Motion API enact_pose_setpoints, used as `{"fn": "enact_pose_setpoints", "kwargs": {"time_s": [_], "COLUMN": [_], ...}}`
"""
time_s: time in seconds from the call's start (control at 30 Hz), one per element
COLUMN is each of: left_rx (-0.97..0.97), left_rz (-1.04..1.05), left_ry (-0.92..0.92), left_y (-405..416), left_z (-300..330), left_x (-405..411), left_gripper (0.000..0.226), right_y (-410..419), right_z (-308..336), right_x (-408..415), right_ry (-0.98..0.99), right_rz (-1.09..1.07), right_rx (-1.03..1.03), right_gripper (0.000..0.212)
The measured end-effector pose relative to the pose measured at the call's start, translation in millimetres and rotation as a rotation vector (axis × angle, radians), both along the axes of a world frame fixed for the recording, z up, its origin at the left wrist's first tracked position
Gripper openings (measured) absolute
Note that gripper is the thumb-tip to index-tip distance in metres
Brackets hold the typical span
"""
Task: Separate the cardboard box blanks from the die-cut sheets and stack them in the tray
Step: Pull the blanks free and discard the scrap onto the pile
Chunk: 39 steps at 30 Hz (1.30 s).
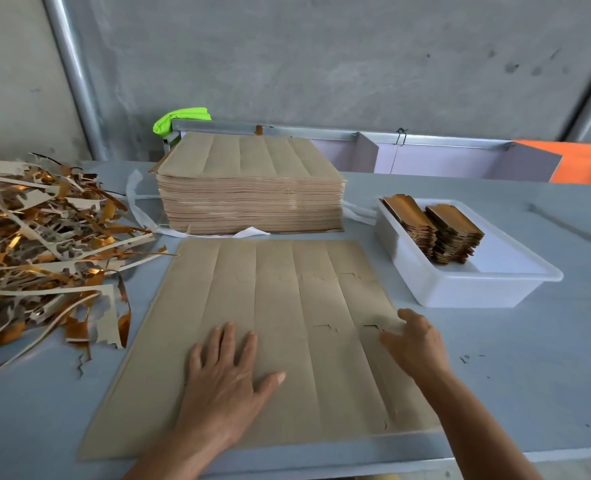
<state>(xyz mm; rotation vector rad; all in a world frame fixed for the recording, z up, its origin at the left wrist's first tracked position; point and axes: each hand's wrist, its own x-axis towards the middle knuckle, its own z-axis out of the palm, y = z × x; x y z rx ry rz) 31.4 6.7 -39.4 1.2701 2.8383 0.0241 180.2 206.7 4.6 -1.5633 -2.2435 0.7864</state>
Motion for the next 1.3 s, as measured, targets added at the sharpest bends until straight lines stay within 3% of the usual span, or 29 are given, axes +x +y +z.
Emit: {"fn": "enact_pose_setpoints", "kwargs": {"time_s": [0.1, 0.17, 0.23, 0.33, 0.47, 0.57, 0.67, 0.77, 0.87, 1.03, 1.17, 1.3], "left_rx": [0.006, 0.038, 0.110, 0.281, 0.388, 0.553, 0.803, 0.803, 0.729, 0.839, 0.900, 0.894], "left_rz": [-0.006, -0.003, -0.031, -0.108, -0.177, -0.170, -0.075, 0.083, 0.139, 0.163, 0.203, 0.223], "left_ry": [0.015, 0.027, 0.036, 0.003, -0.053, -0.256, -0.604, -0.871, -0.950, -1.198, -1.304, -1.341], "left_y": [1, 2, 6, 20, 41, 59, 78, 98, 112, 114, 109, 106], "left_z": [4, 8, 11, 9, 9, 15, 37, 57, 61, 55, 56, 52], "left_x": [2, 3, 5, 8, 21, 27, 40, 56, 67, 67, 64, 64], "left_gripper": [0.109, 0.108, 0.097, 0.071, 0.060, 0.053, 0.053, 0.064, 0.052, 0.035, 0.033, 0.038], "right_y": [11, 22, 33, 44, 49, 45, 39, 30, 26, 25, 24, 24], "right_z": [0, 4, 12, 27, 35, 35, 34, 35, 36, 36, 36, 36], "right_x": [6, 11, 12, 10, 5, 0, -7, -12, -13, -5, 2, 6], "right_ry": [0.147, 0.249, 0.396, 0.565, 0.607, 0.647, 0.702, 0.691, 0.714, 0.728, 0.733, 0.726], "right_rz": [-0.047, -0.069, -0.105, -0.099, 0.007, 0.043, 0.060, 0.079, 0.091, 0.084, 0.051, 0.032], "right_rx": [0.023, -0.028, -0.200, -0.532, -0.660, -0.685, -0.745, -0.748, -0.776, -0.757, -0.787, -0.793], "right_gripper": [0.031, 0.035, 0.037, 0.018, 0.014, 0.014, 0.014, 0.011, 0.010, 0.022, 0.043, 0.046]}}
